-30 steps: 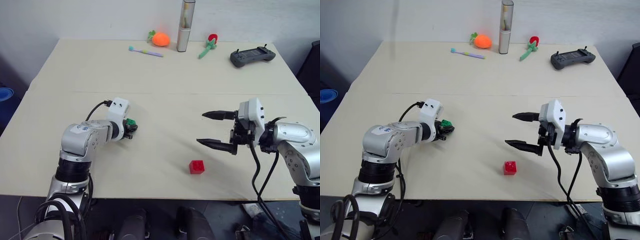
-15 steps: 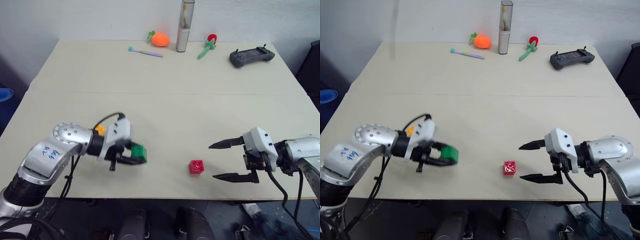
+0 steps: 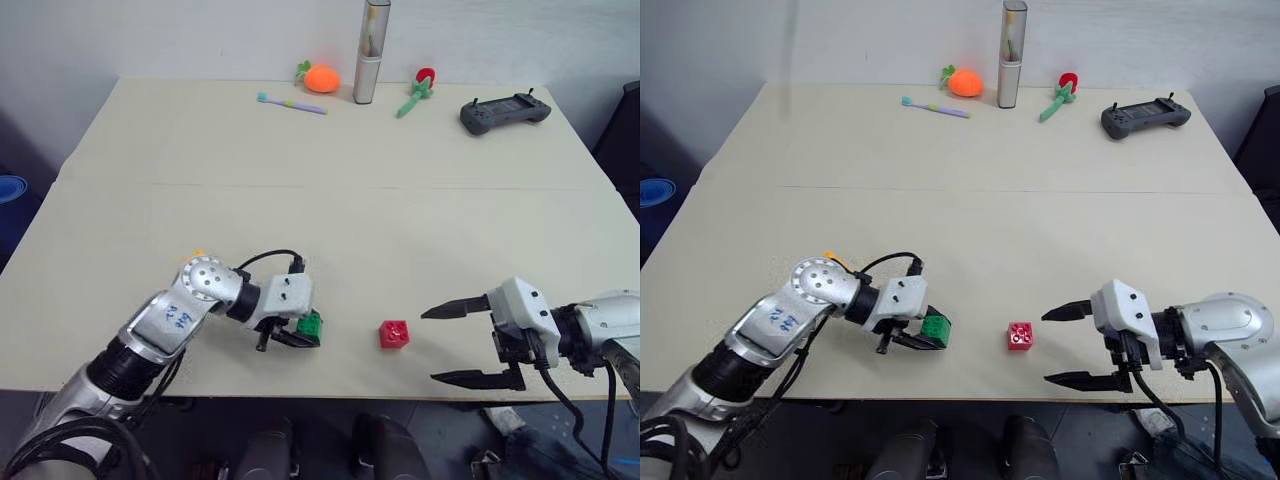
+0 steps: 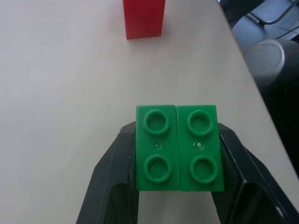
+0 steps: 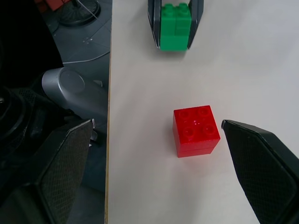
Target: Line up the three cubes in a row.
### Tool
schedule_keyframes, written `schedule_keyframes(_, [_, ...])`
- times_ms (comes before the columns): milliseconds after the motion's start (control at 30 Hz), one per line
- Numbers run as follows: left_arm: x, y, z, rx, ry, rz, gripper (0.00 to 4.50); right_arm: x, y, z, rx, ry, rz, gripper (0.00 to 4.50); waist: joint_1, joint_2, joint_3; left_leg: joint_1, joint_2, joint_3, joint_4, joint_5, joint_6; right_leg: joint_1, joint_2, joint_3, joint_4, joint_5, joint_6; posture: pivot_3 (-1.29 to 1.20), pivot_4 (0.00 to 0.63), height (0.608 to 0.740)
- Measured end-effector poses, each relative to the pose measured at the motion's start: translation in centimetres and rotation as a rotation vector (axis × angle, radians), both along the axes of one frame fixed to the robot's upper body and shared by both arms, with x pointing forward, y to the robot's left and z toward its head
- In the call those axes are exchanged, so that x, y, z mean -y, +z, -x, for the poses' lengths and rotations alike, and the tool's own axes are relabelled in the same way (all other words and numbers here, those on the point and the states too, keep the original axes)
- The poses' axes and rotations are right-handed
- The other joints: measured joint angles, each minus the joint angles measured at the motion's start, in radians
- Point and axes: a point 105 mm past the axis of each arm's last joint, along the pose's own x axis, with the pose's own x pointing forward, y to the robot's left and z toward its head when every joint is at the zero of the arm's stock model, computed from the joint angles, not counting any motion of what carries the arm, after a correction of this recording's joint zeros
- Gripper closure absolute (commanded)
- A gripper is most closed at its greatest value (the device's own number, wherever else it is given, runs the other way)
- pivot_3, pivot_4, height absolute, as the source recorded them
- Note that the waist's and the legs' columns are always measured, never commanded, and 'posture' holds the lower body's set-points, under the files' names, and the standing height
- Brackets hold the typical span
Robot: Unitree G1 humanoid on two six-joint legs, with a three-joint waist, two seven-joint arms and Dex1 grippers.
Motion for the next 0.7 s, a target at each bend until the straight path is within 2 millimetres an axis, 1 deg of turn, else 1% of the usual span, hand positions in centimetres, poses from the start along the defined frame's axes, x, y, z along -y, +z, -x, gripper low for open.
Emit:
schedule_keyframes(133, [-0.09,-0.02,0.05,0.001,-0.012,-0.024,2.98,-0.01,-0.07,-0.05,0.003,-0.012,-0.001,0.00,-0.001,0.000,0.000,0.000,0.000,0.000,0.000,0.000,0.000,0.000,0.000,0.000,0.000,0.000,0.000,0.00,0.150,0.740])
schedule_keyframes(433, [-0.29,-0.51,-0.49,-0.023,0.061,-0.056,2.98,-0.01,0.01,-0.31,0.015,-0.033,-0.004,0.00,-0.001,0.000,0.000,0.000,0.000,-0.001,0.000,0.000,0.000,0.000,0.000,0.000,0.000,0.000,0.000,0.00,0.150,0.740])
schedule_keyframes(500, [-0.28,-0.66,-0.46,-0.032,0.070,-0.063,2.26,-0.02,0.07,-0.37,0.019,-0.035,-0.005,0.00,-0.001,0.000,0.000,0.000,0.000,-0.001,0.000,0.000,0.000,0.000,0.000,0.000,0.001,0.000,0.000,0.00,0.150,0.740])
schedule_keyframes(567, [-0.30,-0.71,-0.43,-0.037,0.076,-0.069,1.83,-0.06,0.16,-0.44,0.024,-0.035,-0.006,0.00,-0.001,0.000,0.000,0.000,0.000,-0.001,0.000,0.000,0.000,0.000,0.000,0.000,0.001,0.000,0.000,0.00,0.150,0.740])
schedule_keyframes(700, [-0.42,-0.67,-0.23,-0.046,0.083,-0.074,0.57,-0.16,0.48,-0.62,0.039,-0.033,-0.008,0.00,-0.001,0.000,0.000,0.000,0.000,-0.001,0.000,0.000,0.000,0.000,0.000,0.000,0.001,0.000,0.000,0.00,0.150,0.740])
